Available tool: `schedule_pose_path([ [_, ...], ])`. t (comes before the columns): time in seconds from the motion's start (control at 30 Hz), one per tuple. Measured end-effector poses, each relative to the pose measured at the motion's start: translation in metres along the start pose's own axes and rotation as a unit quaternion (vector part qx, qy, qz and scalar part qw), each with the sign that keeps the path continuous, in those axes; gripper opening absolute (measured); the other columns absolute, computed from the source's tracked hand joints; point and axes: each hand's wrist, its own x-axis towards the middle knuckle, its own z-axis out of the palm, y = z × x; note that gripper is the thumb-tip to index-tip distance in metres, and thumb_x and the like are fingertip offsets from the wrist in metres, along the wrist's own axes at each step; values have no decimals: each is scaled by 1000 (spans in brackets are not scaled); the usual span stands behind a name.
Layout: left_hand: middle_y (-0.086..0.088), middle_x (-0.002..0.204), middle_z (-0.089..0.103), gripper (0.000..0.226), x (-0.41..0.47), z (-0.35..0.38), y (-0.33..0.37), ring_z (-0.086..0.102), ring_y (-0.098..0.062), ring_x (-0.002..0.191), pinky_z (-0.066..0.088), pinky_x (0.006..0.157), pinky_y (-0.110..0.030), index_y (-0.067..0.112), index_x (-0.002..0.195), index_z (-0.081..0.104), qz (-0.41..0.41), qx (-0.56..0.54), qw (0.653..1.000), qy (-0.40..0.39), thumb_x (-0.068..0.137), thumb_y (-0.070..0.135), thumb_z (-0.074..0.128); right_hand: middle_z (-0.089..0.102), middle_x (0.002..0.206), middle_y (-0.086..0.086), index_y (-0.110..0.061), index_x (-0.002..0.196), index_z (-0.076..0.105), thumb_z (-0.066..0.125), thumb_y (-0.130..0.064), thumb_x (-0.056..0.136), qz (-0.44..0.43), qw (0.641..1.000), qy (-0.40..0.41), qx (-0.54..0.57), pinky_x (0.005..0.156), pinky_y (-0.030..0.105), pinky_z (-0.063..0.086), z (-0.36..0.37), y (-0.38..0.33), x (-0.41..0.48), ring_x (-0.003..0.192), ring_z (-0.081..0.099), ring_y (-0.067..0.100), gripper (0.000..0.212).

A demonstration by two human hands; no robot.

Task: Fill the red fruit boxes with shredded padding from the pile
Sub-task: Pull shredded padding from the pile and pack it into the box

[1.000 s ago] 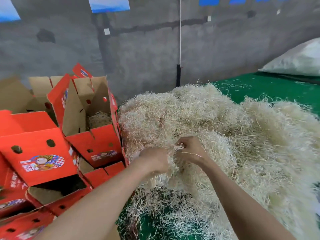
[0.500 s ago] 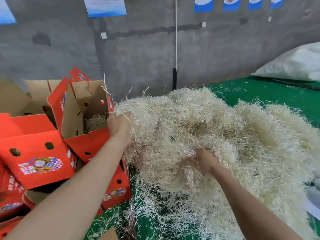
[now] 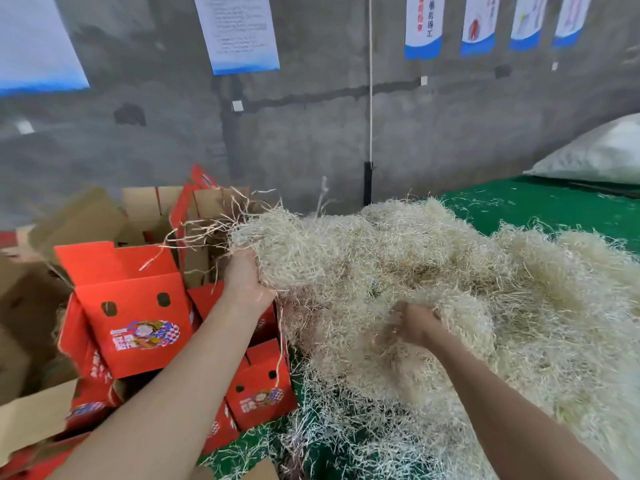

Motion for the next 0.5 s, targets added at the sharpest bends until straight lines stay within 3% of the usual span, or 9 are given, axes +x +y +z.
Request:
schedule_pose_path([
  [0.1,-9,96,68,27,-11,-14,-7,67,-27,87,57,69,-40,12,95,65,-25,37,999,21,92,12,38,50,133,5,-12,134,42,66,-11,81,-85,995,42,4,99,29,44,-32,-41,-15,116,52,20,58],
  [0.17,-10,103,66,27,-18,-24,-7,65,-28,90,56,73,-41,8,104,63,-29,64,997,36,91,10,39,45,138,3,-17,135,41,65,-7,80,-139,979,146,-5,101,32,42,-50,-70,-35,120,49,19,61],
  [0.23,-9,100,66,25,-28,-33,-2,66,-27,86,56,70,-39,7,108,62,-23,80,996,38,89,10,45,39,142,-2,-26,136,40,61,-3,78,-224,947,226,56,102,36,41,-60,-95,-60,124,43,16,65],
  [0.3,-5,81,70,15,-44,-43,7,69,-21,68,56,55,-30,9,96,64,-3,91,996,26,88,12,51,29,146,-16,-44,137,31,65,-10,76,-312,921,118,200,100,32,41,-62,-121,-89,128,35,5,78],
  [0.37,-4,79,71,19,-67,-56,17,69,-19,65,56,53,-29,10,102,64,11,103,995,16,85,10,55,15,149,-26,-58,137,14,72,-24,72,-353,897,-33,266,102,27,36,-50,-144,-114,132,26,-3,93],
  [0.43,-7,87,68,36,-92,-72,24,69,-19,66,56,54,-28,8,117,58,27,111,993,11,82,6,57,6,147,-34,-58,137,3,76,-32,70,-390,886,-74,240,105,18,26,-28,-162,-130,132,17,-14,103],
  [0.5,-8,85,64,51,-120,-94,27,66,-18,61,53,49,-24,4,123,51,33,143,989,34,74,3,64,5,134,-49,-59,133,3,78,-29,69,-397,883,-94,233,93,4,31,-3,-180,-141,117,25,-27,103],
])
